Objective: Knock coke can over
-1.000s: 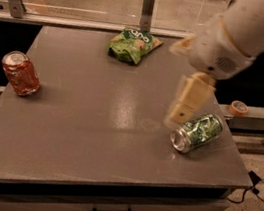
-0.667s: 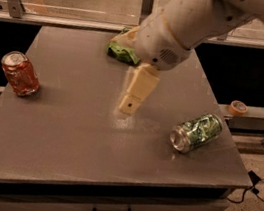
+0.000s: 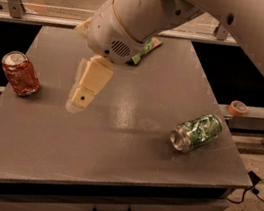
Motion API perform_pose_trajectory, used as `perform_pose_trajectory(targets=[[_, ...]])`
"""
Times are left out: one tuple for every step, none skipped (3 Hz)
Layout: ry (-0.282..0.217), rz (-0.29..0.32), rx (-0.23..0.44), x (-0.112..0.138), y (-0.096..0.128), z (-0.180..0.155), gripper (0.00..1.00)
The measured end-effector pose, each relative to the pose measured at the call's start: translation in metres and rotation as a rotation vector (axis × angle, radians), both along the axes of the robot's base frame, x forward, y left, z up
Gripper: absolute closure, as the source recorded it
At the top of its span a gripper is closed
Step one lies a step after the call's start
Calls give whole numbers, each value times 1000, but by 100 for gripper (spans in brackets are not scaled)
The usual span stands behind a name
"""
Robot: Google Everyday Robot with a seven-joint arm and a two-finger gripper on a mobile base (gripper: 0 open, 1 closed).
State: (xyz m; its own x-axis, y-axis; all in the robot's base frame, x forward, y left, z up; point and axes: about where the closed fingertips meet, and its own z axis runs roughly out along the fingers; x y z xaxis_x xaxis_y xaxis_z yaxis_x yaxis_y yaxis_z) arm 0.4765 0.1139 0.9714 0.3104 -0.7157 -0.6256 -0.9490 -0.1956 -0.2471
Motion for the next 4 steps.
perform_pose_trajectory(targets=[[6, -34, 64, 17, 21, -16, 0], [50, -67, 165, 40, 62, -39, 0], [109, -100, 249, 58, 97, -61, 0], [158, -138, 312, 73, 122, -76, 0]])
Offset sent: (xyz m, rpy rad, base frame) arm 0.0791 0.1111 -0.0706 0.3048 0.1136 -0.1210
